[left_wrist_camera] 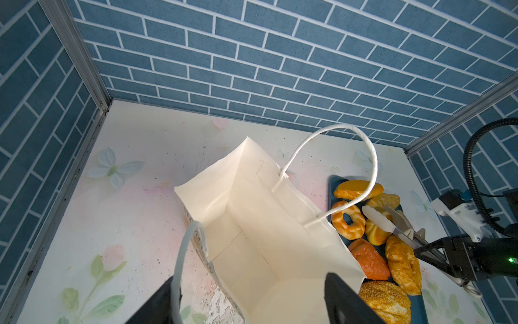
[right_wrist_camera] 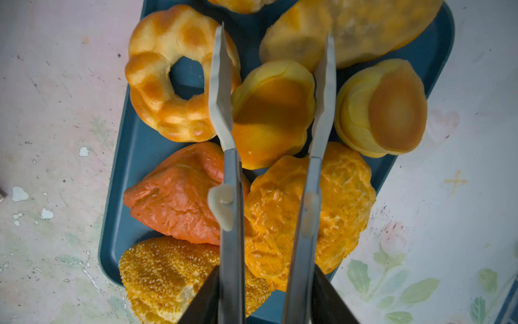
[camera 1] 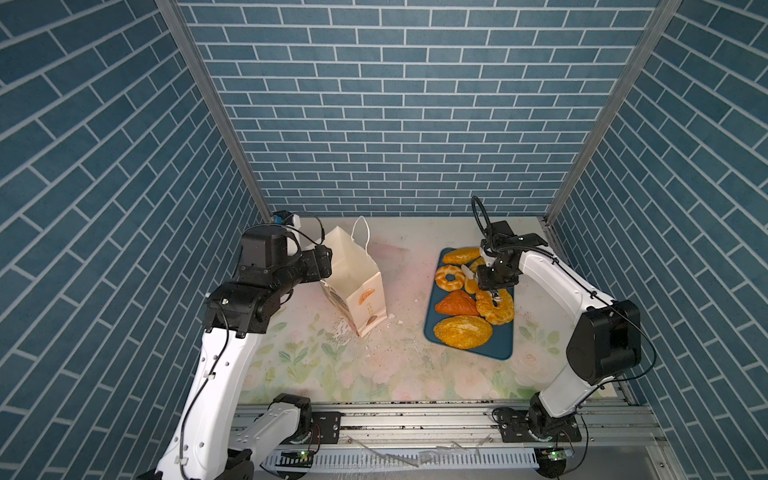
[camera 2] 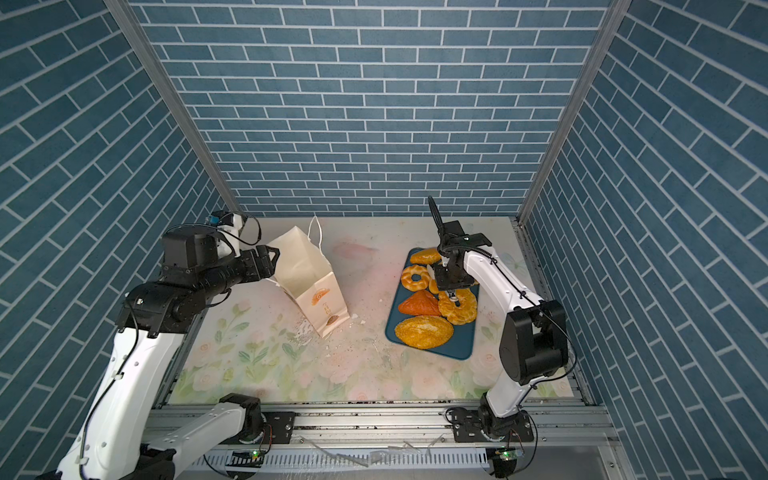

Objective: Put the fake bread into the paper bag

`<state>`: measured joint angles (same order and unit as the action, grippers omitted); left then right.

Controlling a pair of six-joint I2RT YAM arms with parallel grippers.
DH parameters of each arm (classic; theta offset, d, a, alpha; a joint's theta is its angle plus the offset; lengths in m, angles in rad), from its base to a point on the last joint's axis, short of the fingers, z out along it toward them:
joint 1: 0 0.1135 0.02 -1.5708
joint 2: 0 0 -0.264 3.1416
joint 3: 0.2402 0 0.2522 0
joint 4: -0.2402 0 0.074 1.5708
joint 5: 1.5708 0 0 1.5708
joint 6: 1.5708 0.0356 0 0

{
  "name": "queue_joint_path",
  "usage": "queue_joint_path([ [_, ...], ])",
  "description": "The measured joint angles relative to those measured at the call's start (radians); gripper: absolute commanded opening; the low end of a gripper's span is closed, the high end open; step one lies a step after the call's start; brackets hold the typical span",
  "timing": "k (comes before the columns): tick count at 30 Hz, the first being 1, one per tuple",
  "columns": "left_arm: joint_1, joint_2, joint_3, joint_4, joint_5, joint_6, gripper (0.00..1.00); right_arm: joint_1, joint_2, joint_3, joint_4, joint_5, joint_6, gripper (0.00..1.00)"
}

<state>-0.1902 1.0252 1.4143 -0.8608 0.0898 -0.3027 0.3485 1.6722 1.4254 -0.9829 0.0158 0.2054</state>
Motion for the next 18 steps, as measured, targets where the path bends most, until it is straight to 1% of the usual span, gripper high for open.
queue_joint_path([
  [9,-0.005,-0.01,-0.002,-0.001,-0.013,-0.002,0.82,-0.002,-0.001,-0.029,0.018,-0.018,0.004,0.29],
  [18,-0.007,-0.021,-0.006,-0.001,-0.019,-0.004,0.82,-0.002,-0.043,-0.057,0.025,-0.03,0.004,0.19],
])
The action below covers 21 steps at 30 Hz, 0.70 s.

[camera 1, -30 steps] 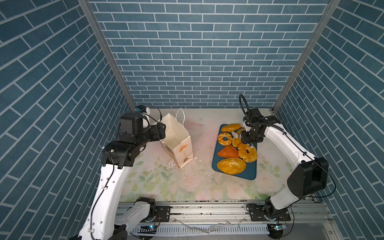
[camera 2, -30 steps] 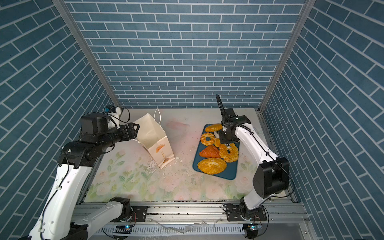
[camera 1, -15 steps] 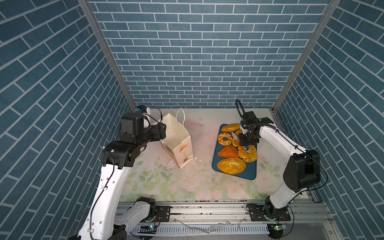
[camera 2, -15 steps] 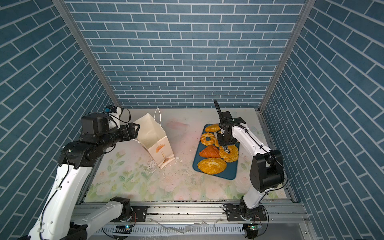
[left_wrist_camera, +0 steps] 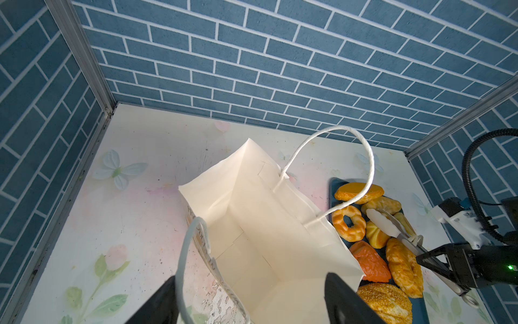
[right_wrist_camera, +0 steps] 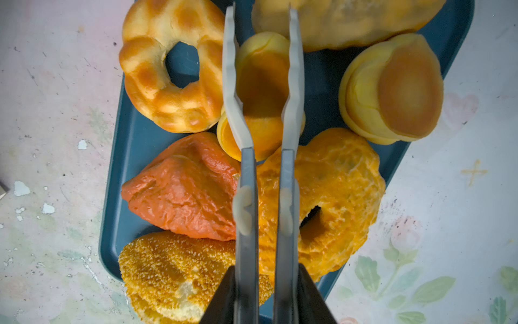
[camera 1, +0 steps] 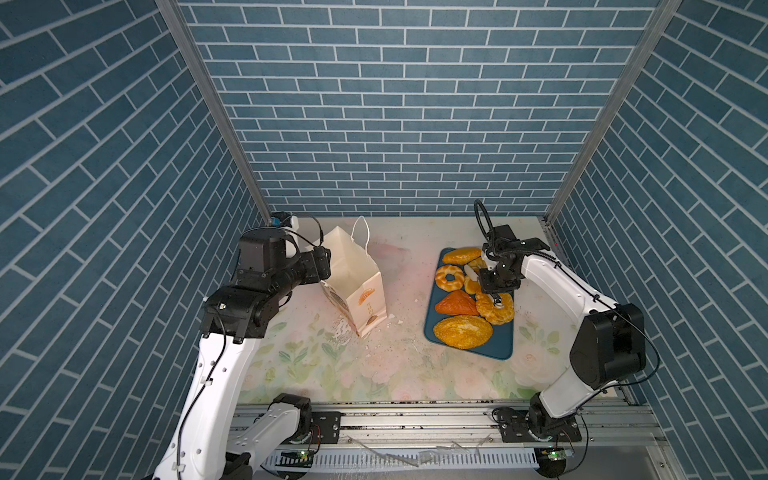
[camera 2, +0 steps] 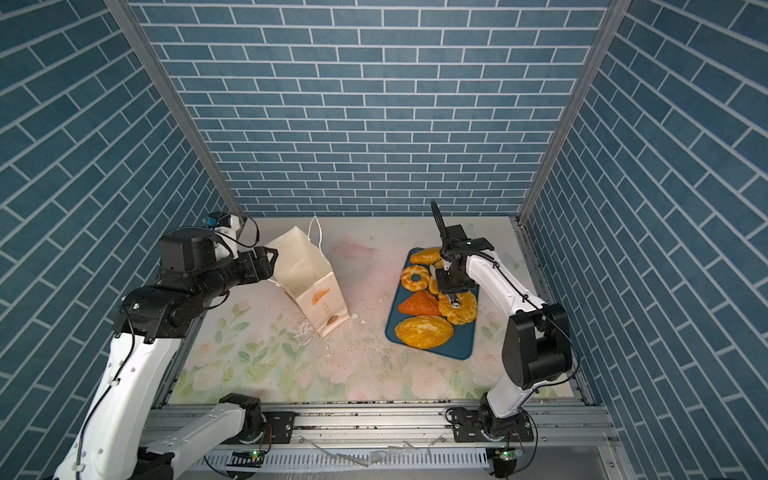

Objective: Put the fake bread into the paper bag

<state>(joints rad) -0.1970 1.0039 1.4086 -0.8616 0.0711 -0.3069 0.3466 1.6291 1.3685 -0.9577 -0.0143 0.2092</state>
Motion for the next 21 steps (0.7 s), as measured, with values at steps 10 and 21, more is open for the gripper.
queue_joint_path([
  [10,-0.003,0.004,0.001,-0.009,-0.016,0.001,0.82,0.003,-0.067,-0.006,-0.009,-0.02,0.0,0.14],
  [21,-0.013,0.003,0.001,-0.018,-0.027,0.001,0.82,0.015,-0.121,-0.009,-0.036,-0.023,0.0,0.13],
])
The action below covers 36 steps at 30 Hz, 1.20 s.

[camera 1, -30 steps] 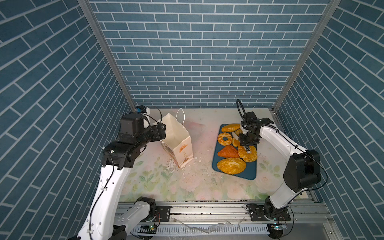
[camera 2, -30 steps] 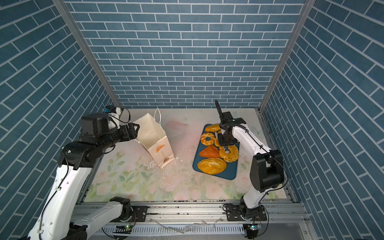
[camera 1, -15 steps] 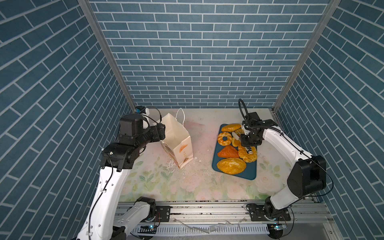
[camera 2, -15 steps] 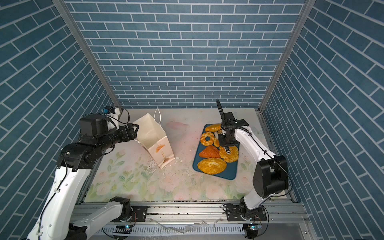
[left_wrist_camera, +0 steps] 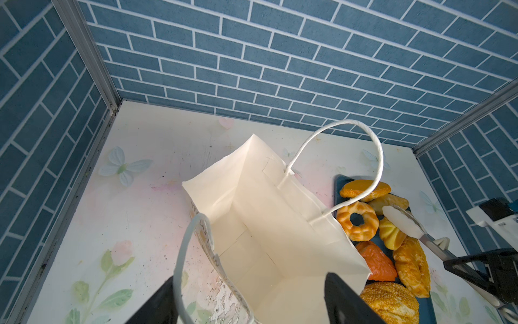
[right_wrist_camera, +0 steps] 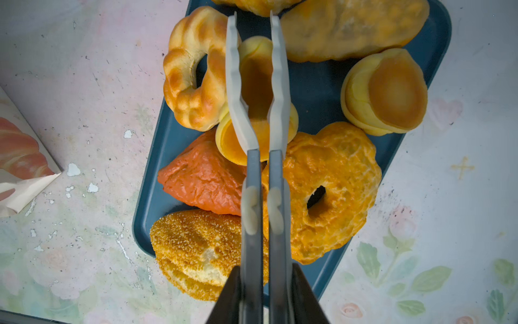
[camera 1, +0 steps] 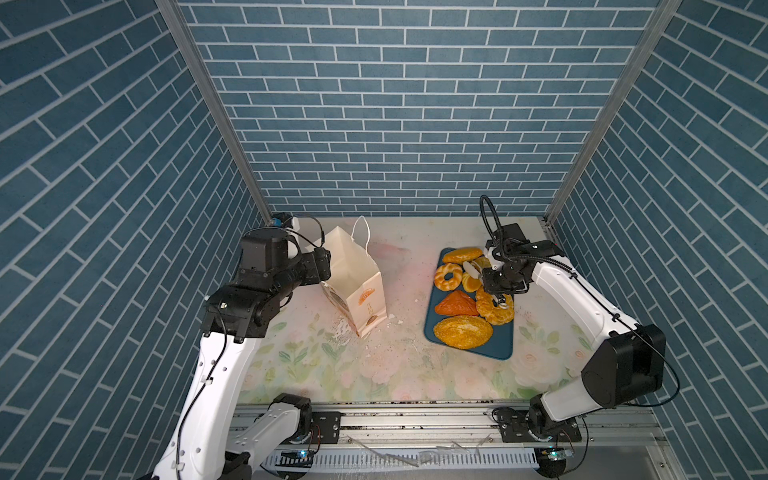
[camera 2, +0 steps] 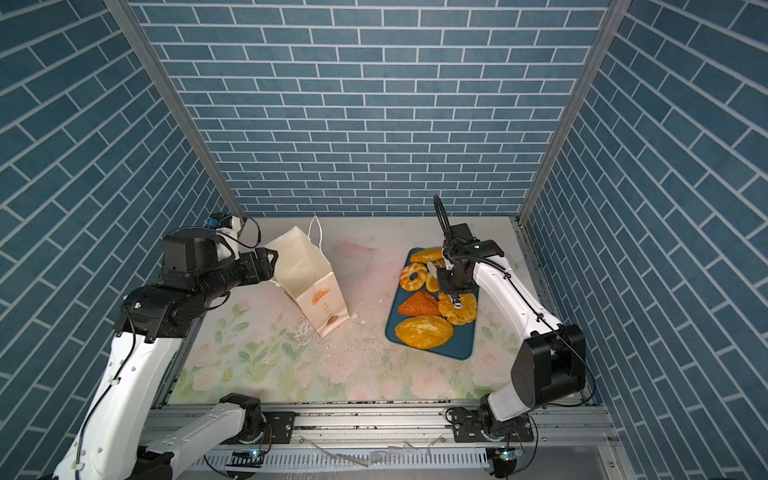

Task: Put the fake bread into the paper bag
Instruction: 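Lift the yellow bun in the tongs and carry it toward the paper bag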

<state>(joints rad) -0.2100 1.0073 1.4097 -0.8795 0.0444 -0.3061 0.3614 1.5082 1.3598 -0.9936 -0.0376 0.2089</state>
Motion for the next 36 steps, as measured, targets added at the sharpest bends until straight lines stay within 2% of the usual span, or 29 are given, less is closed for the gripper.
queue_joint_path([
  [8,-0.002,-0.002,0.008,-0.033,-0.019,0.004,0.82,0.0,-0.073,-0.002,-0.021,0.016,0.0,0.13],
  [16,-0.005,0.012,0.118,-0.131,-0.125,0.04,0.84,0.004,-0.15,0.038,-0.04,0.004,0.0,0.12],
  [25,-0.005,0.009,0.128,-0.188,-0.179,0.048,0.89,0.021,-0.168,0.105,-0.048,-0.014,-0.01,0.12],
  [31,0.007,0.037,0.128,-0.211,-0.148,0.018,0.88,0.031,-0.212,0.109,-0.036,-0.056,-0.046,0.11],
  [36,0.036,0.06,0.097,-0.208,-0.093,-0.005,0.85,0.037,-0.215,0.176,-0.007,-0.107,-0.069,0.1],
])
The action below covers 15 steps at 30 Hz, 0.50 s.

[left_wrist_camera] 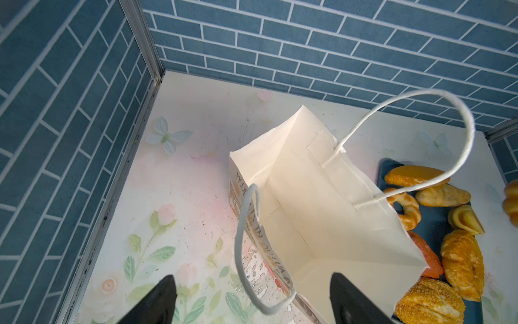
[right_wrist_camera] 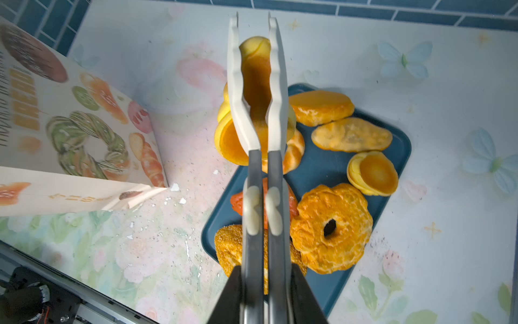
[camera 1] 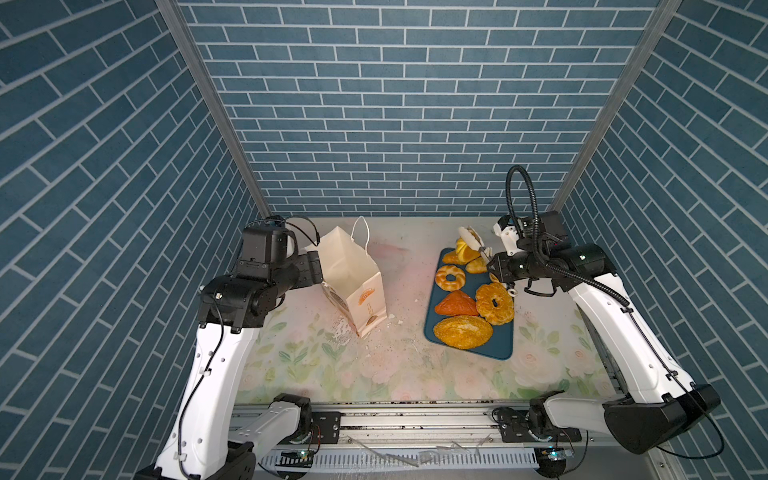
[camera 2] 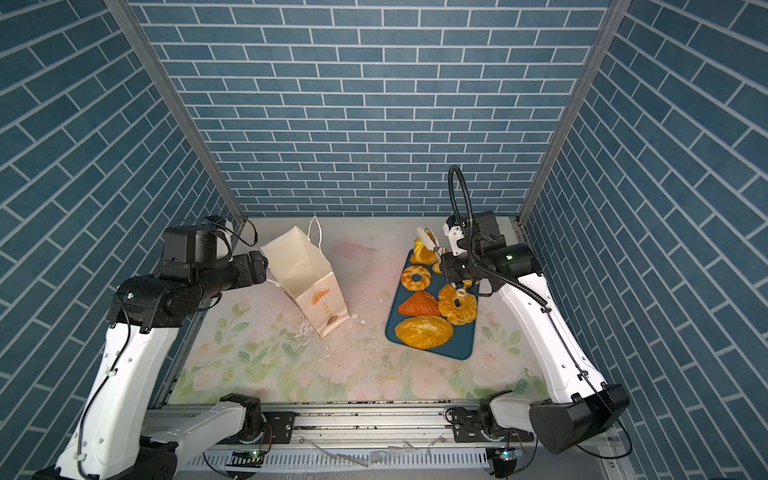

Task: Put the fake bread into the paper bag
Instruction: 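Lift the yellow bun in the tongs and carry it toward the paper bag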

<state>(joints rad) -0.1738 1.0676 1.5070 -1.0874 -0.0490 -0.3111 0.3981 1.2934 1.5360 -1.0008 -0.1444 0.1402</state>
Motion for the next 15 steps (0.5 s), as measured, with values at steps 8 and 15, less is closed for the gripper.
queue_joint_path([
  [8,0.047,-0.007,-0.058,0.012,0.087,-0.037,0.79,0.099,0.072,0.14,0.073,-0.07,-0.061,0.1],
  [15,0.047,0.029,-0.069,0.072,0.144,-0.054,0.57,0.179,0.136,0.243,0.131,-0.108,-0.098,0.08],
])
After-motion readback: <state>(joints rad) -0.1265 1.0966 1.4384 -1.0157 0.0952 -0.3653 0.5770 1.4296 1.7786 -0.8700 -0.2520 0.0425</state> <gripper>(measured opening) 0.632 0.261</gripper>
